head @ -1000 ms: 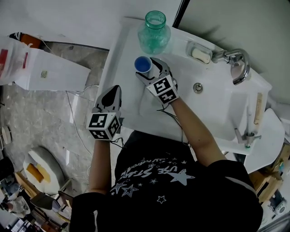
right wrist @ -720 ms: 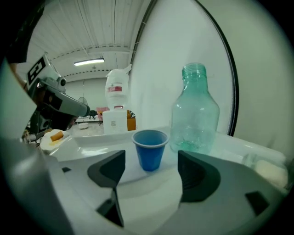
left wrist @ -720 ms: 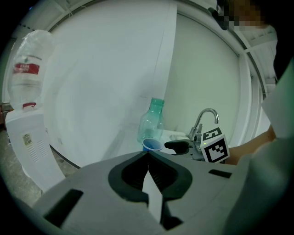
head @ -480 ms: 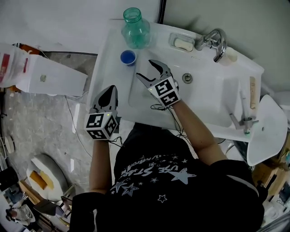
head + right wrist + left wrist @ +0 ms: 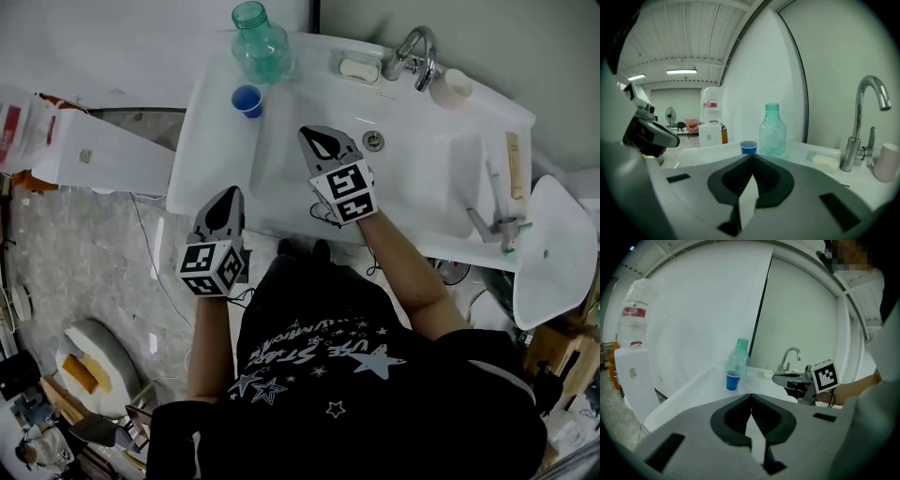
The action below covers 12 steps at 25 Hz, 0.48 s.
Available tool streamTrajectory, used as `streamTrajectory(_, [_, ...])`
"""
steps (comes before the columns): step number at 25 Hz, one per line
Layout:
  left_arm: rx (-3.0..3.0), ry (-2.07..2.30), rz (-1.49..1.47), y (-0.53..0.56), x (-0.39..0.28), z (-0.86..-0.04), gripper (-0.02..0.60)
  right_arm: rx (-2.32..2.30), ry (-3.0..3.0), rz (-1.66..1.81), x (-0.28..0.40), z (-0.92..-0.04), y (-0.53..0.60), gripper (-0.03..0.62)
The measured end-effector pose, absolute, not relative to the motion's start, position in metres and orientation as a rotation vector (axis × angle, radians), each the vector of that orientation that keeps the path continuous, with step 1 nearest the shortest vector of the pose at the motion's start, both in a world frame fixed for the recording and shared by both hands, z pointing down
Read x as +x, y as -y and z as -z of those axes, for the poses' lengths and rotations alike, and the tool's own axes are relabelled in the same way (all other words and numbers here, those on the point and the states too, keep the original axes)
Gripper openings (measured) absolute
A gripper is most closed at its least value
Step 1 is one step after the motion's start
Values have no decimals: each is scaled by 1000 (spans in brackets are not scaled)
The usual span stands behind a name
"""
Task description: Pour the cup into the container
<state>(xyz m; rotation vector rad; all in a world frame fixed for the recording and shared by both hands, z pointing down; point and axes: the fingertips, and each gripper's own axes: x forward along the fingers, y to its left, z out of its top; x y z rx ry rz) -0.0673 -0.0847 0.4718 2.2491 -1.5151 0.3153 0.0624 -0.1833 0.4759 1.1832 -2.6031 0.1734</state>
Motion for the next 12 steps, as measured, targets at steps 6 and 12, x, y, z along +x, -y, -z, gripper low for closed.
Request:
streamTrajectory(6, [2262, 1503, -303, 76, -59, -472, 11, 1194, 2636, -217, 80, -471, 170, 6])
streamTrajectory(12, [2246, 1520, -261, 60, -74, -472, 11, 1185, 2611, -179, 71, -467, 155, 6])
